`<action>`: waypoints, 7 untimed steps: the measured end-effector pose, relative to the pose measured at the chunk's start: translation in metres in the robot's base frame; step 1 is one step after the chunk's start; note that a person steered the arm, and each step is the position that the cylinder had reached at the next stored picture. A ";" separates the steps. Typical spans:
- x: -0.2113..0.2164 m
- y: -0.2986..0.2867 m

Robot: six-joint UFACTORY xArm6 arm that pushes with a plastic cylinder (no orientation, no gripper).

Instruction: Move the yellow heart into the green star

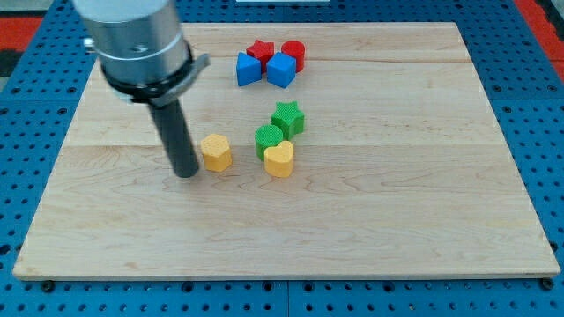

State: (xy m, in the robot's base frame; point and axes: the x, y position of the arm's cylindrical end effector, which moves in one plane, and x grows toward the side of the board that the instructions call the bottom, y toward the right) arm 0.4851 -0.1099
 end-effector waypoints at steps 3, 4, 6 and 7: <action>-0.004 0.002; 0.039 0.031; -0.031 0.100; -0.032 0.099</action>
State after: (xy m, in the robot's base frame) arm 0.4527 -0.0109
